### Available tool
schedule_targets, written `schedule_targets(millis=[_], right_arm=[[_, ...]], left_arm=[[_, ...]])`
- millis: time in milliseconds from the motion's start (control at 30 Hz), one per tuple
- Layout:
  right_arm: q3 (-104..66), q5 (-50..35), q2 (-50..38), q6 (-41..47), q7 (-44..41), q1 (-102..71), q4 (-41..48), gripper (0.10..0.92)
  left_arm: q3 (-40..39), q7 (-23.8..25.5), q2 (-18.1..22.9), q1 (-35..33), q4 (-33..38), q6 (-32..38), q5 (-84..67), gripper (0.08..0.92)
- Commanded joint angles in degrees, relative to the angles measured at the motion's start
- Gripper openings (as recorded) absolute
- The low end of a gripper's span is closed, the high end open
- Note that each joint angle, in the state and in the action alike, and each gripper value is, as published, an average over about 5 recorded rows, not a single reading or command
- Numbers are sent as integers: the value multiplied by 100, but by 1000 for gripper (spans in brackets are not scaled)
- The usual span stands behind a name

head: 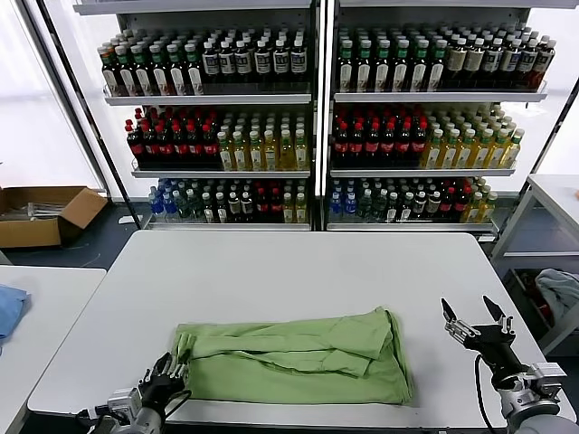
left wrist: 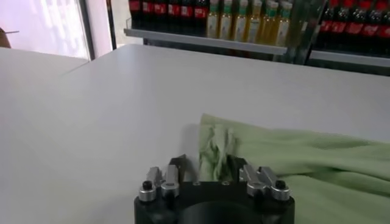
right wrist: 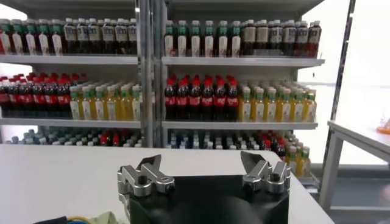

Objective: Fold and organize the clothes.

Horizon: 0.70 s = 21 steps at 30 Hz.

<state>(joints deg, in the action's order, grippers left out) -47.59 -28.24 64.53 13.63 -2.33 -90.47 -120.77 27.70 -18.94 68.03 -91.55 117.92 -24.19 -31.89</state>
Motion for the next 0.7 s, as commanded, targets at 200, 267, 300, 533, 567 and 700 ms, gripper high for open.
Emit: schedule_targets(millis=[200, 267, 300, 533, 567, 700], right_arm=[[52, 8, -22, -49, -23, 39, 4, 823], [70, 4, -29, -45, -21, 57, 9, 823], [81, 3, -33, -42, -18, 67, 9, 823], [183, -35, -103, 19, 29, 194, -30, 823], [195, -46, -118, 26, 37, 217, -35, 823], [239, -83, -155, 47, 55, 298, -53, 823]], left_arm=[[-339, -30, 100, -142, -151, 293, 673, 212], [-326, -51, 88, -132, -174, 315, 730, 156], [-306, -70, 87, -121, -177, 318, 746, 135], [326, -68, -307, 76, -70, 323, 468, 99], [530, -38, -468, 112, -87, 317, 354, 99], [1613, 181, -1213, 234, -383, 249, -238, 99]])
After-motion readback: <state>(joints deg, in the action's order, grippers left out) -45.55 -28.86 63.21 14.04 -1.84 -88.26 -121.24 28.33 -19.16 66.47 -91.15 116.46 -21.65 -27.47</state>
